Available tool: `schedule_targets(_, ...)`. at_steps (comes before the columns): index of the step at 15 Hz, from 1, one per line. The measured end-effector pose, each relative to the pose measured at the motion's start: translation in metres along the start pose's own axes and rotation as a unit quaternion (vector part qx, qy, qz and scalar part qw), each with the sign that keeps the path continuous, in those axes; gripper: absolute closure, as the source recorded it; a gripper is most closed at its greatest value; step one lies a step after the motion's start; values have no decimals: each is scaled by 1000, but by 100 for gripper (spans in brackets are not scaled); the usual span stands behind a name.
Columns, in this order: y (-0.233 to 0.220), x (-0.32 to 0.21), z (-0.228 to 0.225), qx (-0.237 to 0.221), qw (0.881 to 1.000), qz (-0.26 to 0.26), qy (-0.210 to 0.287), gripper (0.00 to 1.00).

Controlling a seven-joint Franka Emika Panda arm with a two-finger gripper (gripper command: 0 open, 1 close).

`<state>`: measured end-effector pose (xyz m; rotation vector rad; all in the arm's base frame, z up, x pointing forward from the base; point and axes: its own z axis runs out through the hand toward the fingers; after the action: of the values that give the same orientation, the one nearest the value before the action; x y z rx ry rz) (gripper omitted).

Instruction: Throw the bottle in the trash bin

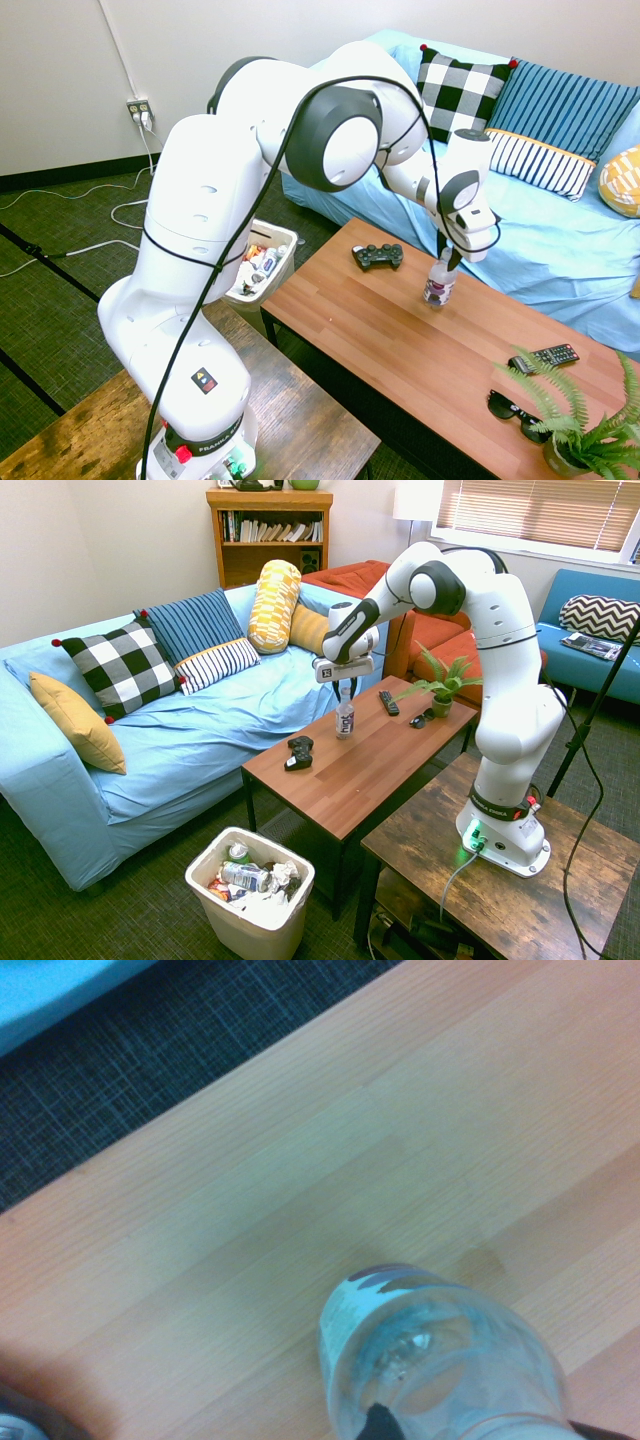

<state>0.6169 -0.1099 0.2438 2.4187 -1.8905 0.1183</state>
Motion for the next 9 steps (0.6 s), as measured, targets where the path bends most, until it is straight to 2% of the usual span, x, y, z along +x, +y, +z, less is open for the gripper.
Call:
schedule_targets(4,-1,-2,-24,24,1000,-15,-10,100)
schedule_targets(6,-1,-22,-69,57,998,-36,-18,100)
schedule_targets(9,7,-91,-150,110,990,-85,-30,100)
